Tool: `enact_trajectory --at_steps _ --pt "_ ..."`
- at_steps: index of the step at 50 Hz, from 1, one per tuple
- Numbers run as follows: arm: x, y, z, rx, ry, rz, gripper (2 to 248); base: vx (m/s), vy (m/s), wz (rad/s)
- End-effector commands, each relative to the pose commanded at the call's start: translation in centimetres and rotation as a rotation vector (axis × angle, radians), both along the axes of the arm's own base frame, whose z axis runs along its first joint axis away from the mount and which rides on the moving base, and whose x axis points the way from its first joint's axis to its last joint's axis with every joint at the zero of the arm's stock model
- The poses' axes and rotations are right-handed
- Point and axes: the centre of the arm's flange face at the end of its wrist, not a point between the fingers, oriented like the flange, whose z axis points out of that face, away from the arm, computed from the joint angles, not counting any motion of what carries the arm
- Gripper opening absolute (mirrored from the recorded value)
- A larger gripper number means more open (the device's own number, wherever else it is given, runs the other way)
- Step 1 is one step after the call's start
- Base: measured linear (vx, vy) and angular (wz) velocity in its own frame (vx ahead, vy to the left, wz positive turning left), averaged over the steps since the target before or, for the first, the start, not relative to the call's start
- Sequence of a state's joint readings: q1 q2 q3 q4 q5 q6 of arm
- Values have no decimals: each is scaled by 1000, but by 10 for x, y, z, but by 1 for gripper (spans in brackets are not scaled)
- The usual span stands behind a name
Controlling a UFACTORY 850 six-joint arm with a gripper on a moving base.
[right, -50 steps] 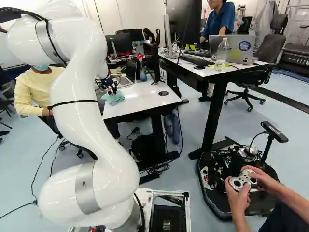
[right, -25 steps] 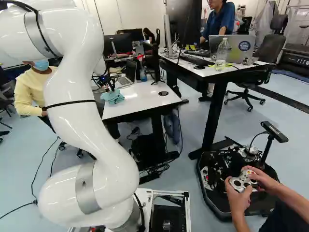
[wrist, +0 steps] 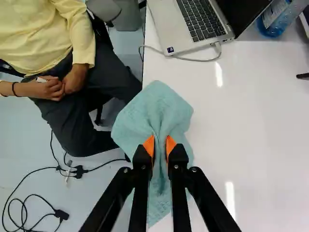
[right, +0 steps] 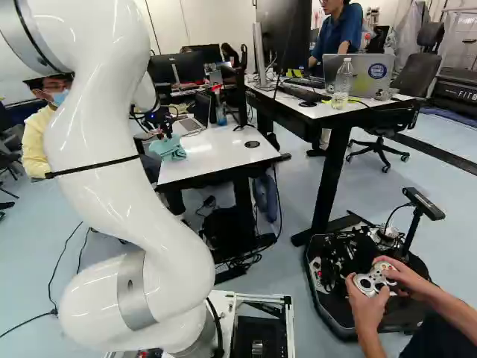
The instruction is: Clean the table with the green towel
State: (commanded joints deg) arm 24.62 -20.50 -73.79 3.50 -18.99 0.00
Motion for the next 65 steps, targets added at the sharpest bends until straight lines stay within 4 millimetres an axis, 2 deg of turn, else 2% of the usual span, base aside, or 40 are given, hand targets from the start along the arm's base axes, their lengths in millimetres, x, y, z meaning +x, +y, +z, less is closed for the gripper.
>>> enact_trajectory --at_steps 21,42,65 --pt "-45 -27 29 11 -23 -11 51 0 0 0" --pt "-92 -40 56 27 -59 5 51 0 0 0" --pt "-103 -43 78 46 -98 7 51 0 0 0"
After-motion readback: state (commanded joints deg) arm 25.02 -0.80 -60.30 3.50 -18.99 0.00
